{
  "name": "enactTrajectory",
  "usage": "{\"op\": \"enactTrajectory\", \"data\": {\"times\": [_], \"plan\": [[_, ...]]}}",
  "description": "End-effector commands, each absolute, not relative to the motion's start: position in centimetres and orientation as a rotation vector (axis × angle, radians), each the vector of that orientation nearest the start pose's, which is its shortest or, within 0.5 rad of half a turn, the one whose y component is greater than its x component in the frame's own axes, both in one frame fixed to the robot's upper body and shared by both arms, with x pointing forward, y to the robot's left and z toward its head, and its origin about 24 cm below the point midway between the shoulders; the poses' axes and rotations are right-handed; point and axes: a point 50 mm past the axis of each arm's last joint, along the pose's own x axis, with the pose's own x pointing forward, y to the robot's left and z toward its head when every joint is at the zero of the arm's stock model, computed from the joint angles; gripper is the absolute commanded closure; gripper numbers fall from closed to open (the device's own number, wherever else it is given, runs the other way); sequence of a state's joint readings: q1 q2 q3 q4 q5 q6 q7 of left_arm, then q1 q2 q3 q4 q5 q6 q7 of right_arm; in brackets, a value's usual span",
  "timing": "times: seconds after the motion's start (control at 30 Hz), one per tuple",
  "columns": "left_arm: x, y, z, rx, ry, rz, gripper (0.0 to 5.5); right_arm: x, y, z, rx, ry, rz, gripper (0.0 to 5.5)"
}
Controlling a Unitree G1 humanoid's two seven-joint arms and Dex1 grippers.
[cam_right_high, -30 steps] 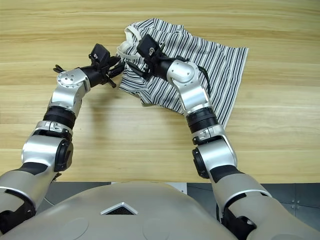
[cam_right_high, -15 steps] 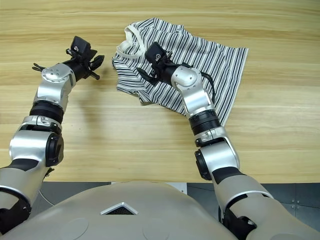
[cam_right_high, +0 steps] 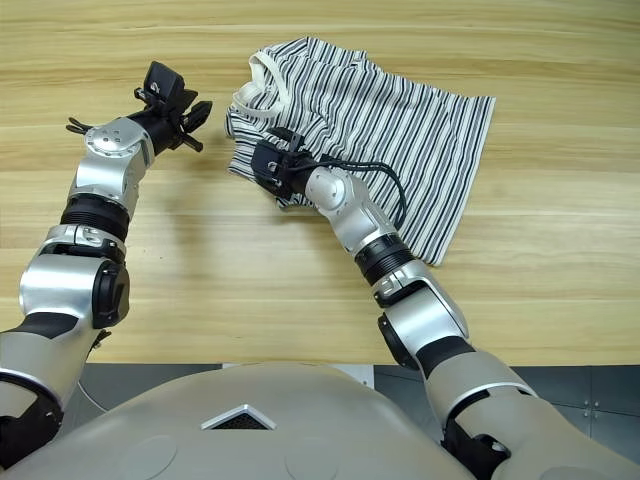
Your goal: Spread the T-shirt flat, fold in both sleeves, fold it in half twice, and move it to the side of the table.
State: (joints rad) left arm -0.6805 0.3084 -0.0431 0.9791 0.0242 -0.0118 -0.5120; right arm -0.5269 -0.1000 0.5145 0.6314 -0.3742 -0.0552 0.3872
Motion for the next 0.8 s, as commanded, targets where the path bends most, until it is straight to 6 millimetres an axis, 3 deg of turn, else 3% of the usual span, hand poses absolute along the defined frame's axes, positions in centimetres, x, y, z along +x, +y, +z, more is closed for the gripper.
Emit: {"op": "enactTrajectory", "data": {"times": [0.03,0.2,0.37,0.57,0.67,0.8], "plan": [[36.2,18.6,4.4,0.277,0.336,-0.463,4.04,27.9,-5.4,-0.7,-0.837,0.246,1.088,1.72],[36.4,18.7,4.9,0.278,0.317,-0.457,4.04,26.0,-6.6,-0.3,-0.765,0.308,1.273,1.72],[36.6,18.8,5.4,0.279,0.303,-0.452,4.04,24.0,-7.3,1.2,-0.558,0.357,1.482,1.72],[36.6,18.6,5.2,0.275,0.303,-0.458,4.04,26.5,-5.8,3.0,-0.261,0.309,1.286,1.72],[36.5,18.3,5.0,0.273,0.303,-0.467,4.04,28.6,-6.0,4.3,-0.127,0.247,1.121,1.72],[36.4,17.9,4.8,0.272,0.303,-0.479,4.04,30.2,-7.1,7.6,0.241,0.218,1.106,1.72]]}}
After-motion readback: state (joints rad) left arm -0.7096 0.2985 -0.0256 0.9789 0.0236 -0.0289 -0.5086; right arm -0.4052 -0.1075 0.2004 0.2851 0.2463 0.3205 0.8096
